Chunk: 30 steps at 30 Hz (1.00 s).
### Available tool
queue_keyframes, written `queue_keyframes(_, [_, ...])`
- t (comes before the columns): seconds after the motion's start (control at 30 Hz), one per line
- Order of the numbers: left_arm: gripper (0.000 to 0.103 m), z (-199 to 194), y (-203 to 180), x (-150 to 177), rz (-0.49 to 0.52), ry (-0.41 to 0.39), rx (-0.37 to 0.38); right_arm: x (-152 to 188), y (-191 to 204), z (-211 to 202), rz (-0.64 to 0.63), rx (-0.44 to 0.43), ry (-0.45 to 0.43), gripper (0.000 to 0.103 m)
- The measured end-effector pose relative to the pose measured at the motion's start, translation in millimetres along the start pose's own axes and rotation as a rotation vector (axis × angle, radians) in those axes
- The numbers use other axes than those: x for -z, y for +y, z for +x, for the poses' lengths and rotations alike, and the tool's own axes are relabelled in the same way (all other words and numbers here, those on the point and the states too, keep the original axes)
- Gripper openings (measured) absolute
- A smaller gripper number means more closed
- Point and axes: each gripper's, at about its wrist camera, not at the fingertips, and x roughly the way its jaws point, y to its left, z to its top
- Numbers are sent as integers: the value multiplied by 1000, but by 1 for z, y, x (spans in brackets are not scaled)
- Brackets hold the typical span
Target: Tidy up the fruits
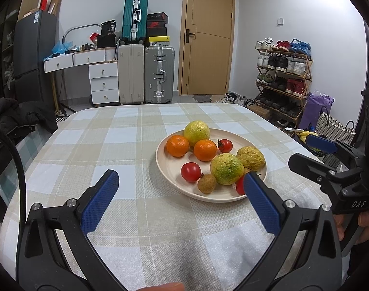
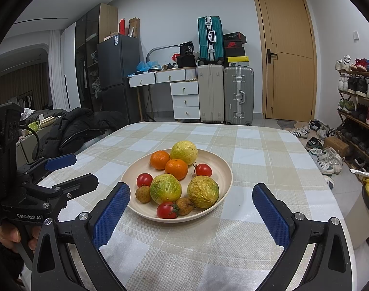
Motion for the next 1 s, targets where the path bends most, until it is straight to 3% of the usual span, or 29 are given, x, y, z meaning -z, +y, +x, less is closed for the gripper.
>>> queue_keyframes(1.0, [103,0,1,-1,-3,2,0,-1,0,0,2,1,3,103])
